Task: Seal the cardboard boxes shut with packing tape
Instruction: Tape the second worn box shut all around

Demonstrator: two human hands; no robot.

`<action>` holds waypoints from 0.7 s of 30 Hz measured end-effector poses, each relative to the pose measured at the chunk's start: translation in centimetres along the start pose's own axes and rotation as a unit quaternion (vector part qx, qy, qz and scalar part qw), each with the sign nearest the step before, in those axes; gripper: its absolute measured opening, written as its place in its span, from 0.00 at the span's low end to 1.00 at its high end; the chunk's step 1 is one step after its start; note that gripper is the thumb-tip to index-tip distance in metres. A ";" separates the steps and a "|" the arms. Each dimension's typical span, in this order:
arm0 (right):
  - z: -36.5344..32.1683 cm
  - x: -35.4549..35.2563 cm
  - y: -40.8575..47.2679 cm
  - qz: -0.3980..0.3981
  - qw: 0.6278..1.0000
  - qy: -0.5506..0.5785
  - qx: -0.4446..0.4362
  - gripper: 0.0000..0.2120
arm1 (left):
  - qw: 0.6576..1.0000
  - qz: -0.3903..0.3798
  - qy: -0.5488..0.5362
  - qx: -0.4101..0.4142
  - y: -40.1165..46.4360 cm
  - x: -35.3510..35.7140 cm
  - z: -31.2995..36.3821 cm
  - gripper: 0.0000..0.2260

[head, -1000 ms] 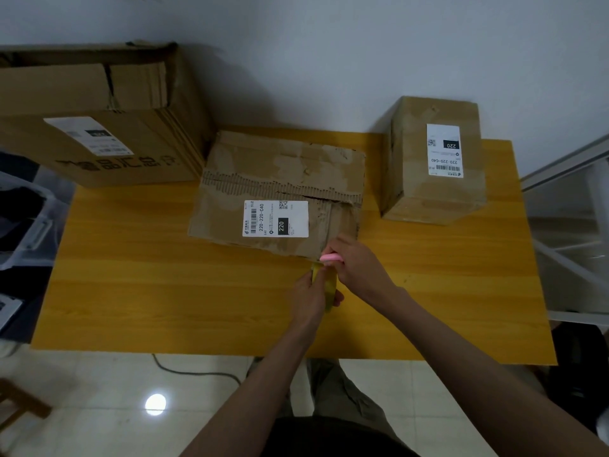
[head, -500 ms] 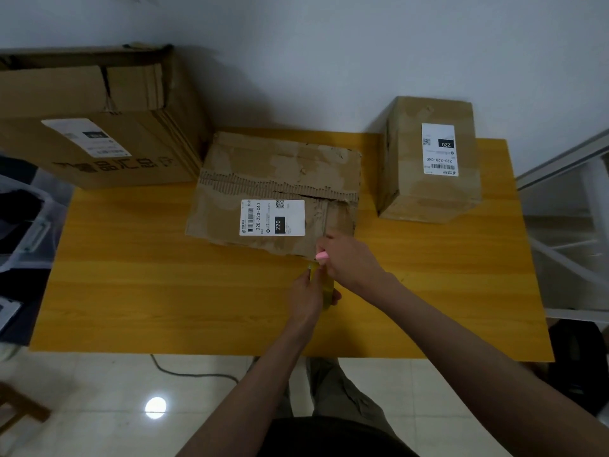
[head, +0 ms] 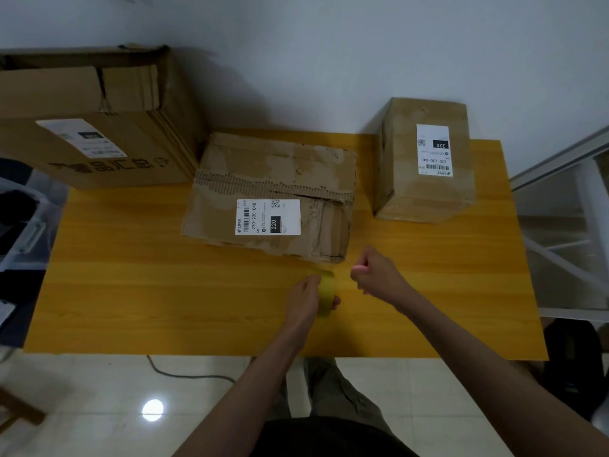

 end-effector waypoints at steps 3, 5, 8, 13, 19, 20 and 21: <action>1.4 1.7 -2.5 -0.045 0.984 0.160 0.068 0.07 | 0.998 -0.025 0.047 0.036 -0.4 -0.2 -0.8 0.11; 2.1 2.8 -4.2 -0.079 0.972 0.212 0.067 0.11 | 0.995 -0.046 0.063 0.069 -0.8 -0.4 -1.3 0.14; 2.7 3.1 -5.8 -0.071 0.959 0.275 0.013 0.18 | 0.989 -0.036 0.067 0.123 -1.1 -0.6 -1.6 0.09; 2.0 2.7 -7.1 -0.026 0.956 0.287 -0.057 0.13 | 0.936 0.028 0.237 0.260 -1.2 -1.5 0.1 0.26; 1.8 2.5 -6.6 0.029 0.959 0.267 -0.095 0.13 | 0.805 0.074 0.438 0.394 -1.9 -1.8 2.7 0.23; 1.8 2.5 -6.5 0.034 0.958 0.268 -0.099 0.12 | 0.788 0.087 0.450 0.411 -2.1 -1.7 2.9 0.22; 1.6 2.5 -6.4 0.039 0.957 0.268 -0.105 0.12 | 0.777 0.098 0.455 0.424 -2.2 -1.6 3.0 0.20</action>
Point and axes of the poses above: each hand's wrist, its own y-axis towards the middle knuckle, its own x-axis out of the palm, z = x × y, the point moved 2 cm from there along y, towards the middle knuckle, and after that the axes turned 9 degrees about y, right-handed, at the moved point
